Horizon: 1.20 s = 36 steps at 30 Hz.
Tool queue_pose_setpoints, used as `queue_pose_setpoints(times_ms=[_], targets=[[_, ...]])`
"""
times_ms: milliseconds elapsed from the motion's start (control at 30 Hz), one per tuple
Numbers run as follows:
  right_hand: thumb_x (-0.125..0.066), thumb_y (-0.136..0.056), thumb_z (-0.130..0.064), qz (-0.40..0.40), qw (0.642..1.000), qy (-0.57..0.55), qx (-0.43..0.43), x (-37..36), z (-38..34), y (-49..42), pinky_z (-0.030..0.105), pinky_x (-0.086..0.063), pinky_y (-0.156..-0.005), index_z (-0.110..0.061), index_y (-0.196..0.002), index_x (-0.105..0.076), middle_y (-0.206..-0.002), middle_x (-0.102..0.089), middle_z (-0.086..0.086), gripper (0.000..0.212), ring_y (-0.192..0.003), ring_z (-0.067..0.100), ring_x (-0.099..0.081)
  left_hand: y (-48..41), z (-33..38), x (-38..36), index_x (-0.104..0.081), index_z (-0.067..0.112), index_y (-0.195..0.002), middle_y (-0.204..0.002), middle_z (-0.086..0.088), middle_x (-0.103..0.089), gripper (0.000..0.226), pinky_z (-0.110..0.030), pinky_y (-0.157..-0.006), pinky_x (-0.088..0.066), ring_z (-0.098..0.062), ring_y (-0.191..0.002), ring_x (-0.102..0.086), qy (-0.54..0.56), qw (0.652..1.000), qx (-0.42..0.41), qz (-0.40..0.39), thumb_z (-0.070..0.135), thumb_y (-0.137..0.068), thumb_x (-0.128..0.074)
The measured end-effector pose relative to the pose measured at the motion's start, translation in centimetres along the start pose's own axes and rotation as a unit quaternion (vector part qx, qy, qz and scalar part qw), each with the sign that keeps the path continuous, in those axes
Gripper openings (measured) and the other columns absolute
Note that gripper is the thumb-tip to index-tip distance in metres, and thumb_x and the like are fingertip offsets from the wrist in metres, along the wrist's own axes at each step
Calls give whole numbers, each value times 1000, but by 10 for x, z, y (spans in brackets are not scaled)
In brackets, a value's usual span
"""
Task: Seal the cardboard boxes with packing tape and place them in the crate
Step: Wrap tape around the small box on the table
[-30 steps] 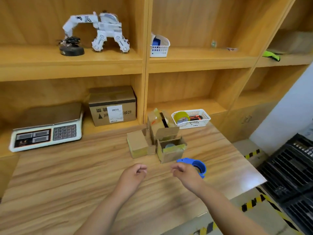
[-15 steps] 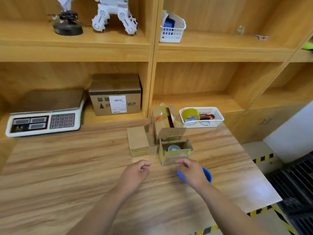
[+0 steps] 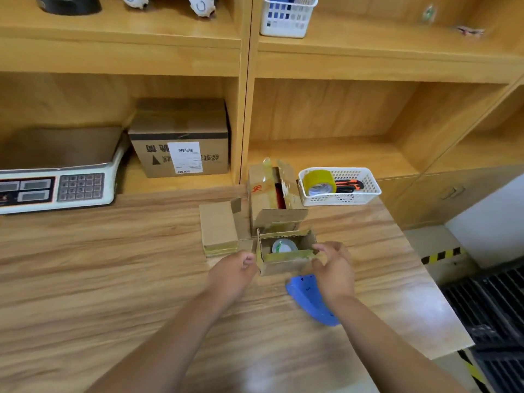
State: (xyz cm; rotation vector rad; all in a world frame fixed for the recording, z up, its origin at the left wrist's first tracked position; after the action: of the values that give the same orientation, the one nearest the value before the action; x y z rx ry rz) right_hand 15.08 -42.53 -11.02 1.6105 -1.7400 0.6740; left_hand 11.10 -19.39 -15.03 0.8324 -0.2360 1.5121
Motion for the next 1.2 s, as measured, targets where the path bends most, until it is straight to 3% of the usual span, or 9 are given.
queue_pose_setpoints(times_ms=[167, 333, 400, 467, 567, 700, 800, 1100, 1200], targets=[[-59, -83, -1, -34, 993, 77, 77, -9, 2, -20, 38, -34, -108, -14, -115, -67, -139, -41, 14, 36, -127, 30, -37, -14, 14, -8, -62, 27, -111, -105, 8, -68, 35, -24, -74, -41, -16, -101, -61, -26, 997, 57, 55, 52, -88, -52], [-65, -83, -8, -67, 985, 102, 121, -19, 10, -36, 33, -29, -110, -14, -109, -70, -142, -40, 14, 27, -131, 31, -37, -22, 21, -14, -63, 23, -84, -78, 3, -64, 27, -26, -63, -38, -20, -82, -61, -43, 989, 96, 101, 46, -90, -49], [-65, -84, -10, -82, 986, 83, 118, -22, 13, -38, 27, -32, -106, -15, -104, -72, -145, -38, 10, 21, -126, 24, -44, -21, 20, -16, -60, 20, -74, -71, 2, -61, 27, -27, -62, -39, -22, -77, -59, -33, 987, 106, 115, 39, -90, -51], [-64, -86, -13, -99, 986, 68, 114, -23, 14, -38, 21, -39, -93, -17, -99, -72, -146, -38, 4, 15, -104, 15, -55, -17, 21, -16, -59, 15, -69, -67, -1, -60, 25, -28, -60, -41, -24, -73, -58, -20, 986, 108, 128, 29, -88, -52], [-64, -87, -13, -111, 985, 55, 119, -23, 14, -32, 21, -43, -79, -17, -93, -70, -143, -40, 2, 10, -85, 13, -58, -8, 16, -16, -55, 8, -66, -65, -5, -58, 23, -28, -53, -35, -27, -70, -56, -6, 983, 121, 138, 21, -85, -51], [-65, -85, -7, -129, 976, 20, 172, -25, 5, -12, 24, -46, -79, -13, -91, -69, -138, -44, 2, 10, -79, 10, -55, 15, -1, -11, -57, 13, -70, -63, 1, -57, 19, -22, -50, -33, -20, -64, -52, 5, 978, 146, 146, 22, -85, -49], [-68, -84, -6, -157, 967, 1, 200, -35, -4, 7, 19, -42, -86, -12, -95, -71, -138, -43, 3, 12, -91, 3, -46, 38, -21, -2, -60, 16, -69, -61, 3, -58, 20, -21, -50, -34, -13, -59, -51, 19, 974, 161, 161, 23, -85, -50], [-68, -85, -28, -283, 919, 33, 273, -91, -39, 68, 11, -32, -87, -19, -105, -69, -147, -29, 0, 23, -97, 3, -50, 94, -88, 33, -58, 17, -71, -59, 4, -58, 20, -28, -57, -39, -25, -67, -57, 62, 940, 226, 250, 28, -87, -53], [-65, -85, -43, -253, 926, 35, 278, -93, -47, 69, 18, -35, -92, -22, -103, -70, -143, -35, -3, 28, -109, 7, -50, 98, -98, 34, -60, 26, -82, -69, 14, -60, 17, -27, -60, -38, -21, -75, -58, 71, 937, 233, 250, 42, -85, -59]])
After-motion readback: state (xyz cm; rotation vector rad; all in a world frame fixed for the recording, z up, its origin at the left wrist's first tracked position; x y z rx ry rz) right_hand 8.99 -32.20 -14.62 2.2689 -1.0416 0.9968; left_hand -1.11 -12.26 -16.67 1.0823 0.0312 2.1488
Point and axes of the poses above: each hand's wrist, its own y-axis away from the middle knuckle, its own x-axis out of the back of the hand, z = x × y, the point moved 8 cm from there along -y, towards the middle knuckle
